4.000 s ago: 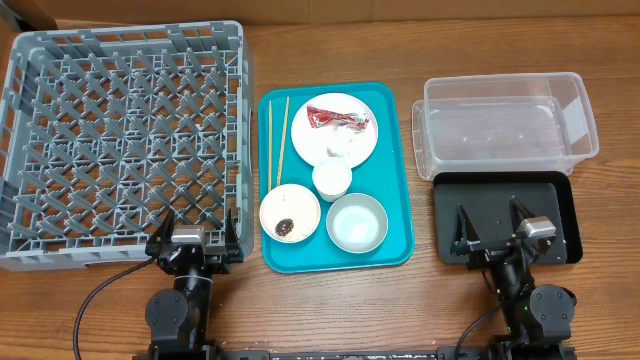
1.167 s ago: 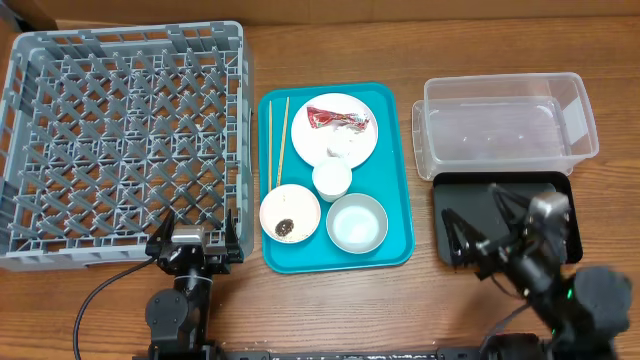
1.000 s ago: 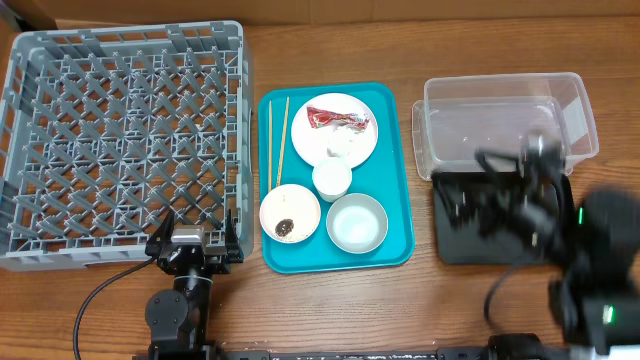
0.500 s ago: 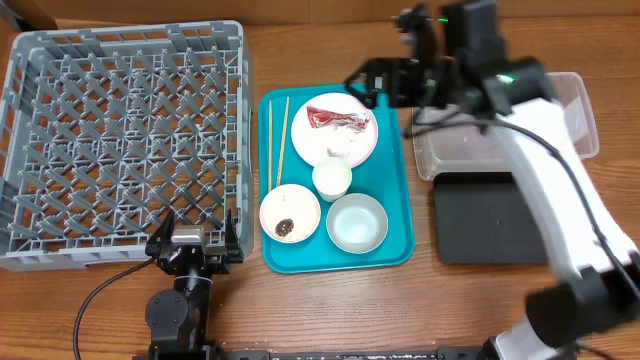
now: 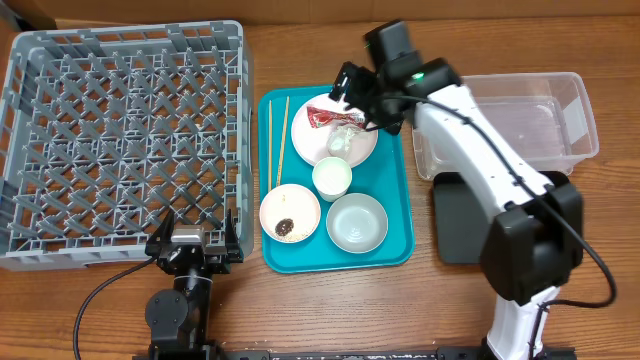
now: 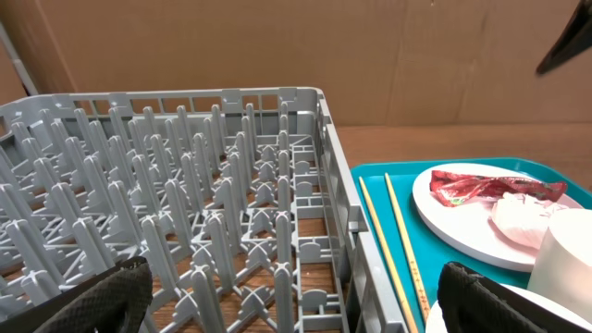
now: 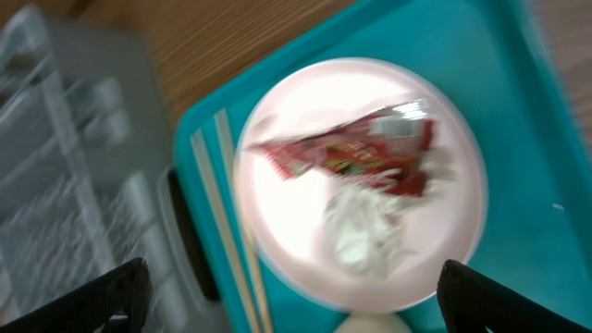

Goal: Sort waste into correct bins and load items into the dishwasher
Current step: 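Reach the right gripper to the red wrapper on the plate and grasp, then carry the red wrapper with the right gripper into the clear bin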

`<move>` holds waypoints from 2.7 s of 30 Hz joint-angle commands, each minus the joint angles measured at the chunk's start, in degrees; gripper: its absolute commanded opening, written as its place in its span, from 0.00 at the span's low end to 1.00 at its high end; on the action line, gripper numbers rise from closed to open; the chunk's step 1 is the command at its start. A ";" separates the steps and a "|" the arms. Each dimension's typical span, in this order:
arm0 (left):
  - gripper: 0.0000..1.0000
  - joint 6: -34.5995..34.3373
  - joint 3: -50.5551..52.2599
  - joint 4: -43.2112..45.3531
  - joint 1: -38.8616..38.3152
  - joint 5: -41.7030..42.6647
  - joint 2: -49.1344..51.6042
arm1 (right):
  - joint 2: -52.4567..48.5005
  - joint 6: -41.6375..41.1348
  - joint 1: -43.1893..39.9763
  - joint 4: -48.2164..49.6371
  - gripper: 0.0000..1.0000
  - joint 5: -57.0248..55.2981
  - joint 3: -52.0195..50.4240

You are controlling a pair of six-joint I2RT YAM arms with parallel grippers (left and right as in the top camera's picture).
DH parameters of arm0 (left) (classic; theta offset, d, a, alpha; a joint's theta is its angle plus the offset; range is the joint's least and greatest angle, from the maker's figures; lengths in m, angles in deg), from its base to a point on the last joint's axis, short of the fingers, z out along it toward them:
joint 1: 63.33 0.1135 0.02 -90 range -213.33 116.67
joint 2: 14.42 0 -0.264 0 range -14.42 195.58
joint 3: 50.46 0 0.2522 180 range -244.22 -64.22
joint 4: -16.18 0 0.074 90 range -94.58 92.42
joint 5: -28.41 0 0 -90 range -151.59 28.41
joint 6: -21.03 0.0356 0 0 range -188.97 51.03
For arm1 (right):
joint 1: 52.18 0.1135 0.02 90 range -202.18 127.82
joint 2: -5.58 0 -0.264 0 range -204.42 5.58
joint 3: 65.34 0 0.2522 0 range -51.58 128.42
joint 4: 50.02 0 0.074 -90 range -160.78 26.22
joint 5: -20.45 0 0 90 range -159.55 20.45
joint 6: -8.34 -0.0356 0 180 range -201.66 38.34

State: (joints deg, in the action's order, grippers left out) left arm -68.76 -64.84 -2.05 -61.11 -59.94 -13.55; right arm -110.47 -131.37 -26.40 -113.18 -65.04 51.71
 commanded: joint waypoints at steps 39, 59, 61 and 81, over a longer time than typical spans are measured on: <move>1.00 1.07 0.35 0.04 -0.33 -0.33 -0.52 | -8.02 12.26 0.81 -10.99 0.04 -7.74 21.55; 1.00 1.07 0.35 0.04 -0.33 -0.33 -0.52 | -3.54 9.20 -24.17 -19.61 0.43 -7.37 8.70; 1.00 1.07 0.35 0.04 -0.33 -0.33 -0.52 | -3.54 9.27 -24.30 -19.61 0.52 -7.37 7.63; 1.00 1.07 0.35 0.07 -0.33 -0.33 -0.52 | 12.44 23.61 1.25 -39.54 0.67 1.01 6.84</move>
State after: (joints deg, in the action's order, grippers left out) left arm -68.78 -64.84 -2.03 -61.11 -59.92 -13.55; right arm -96.83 -108.62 -27.49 -153.64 -62.09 63.49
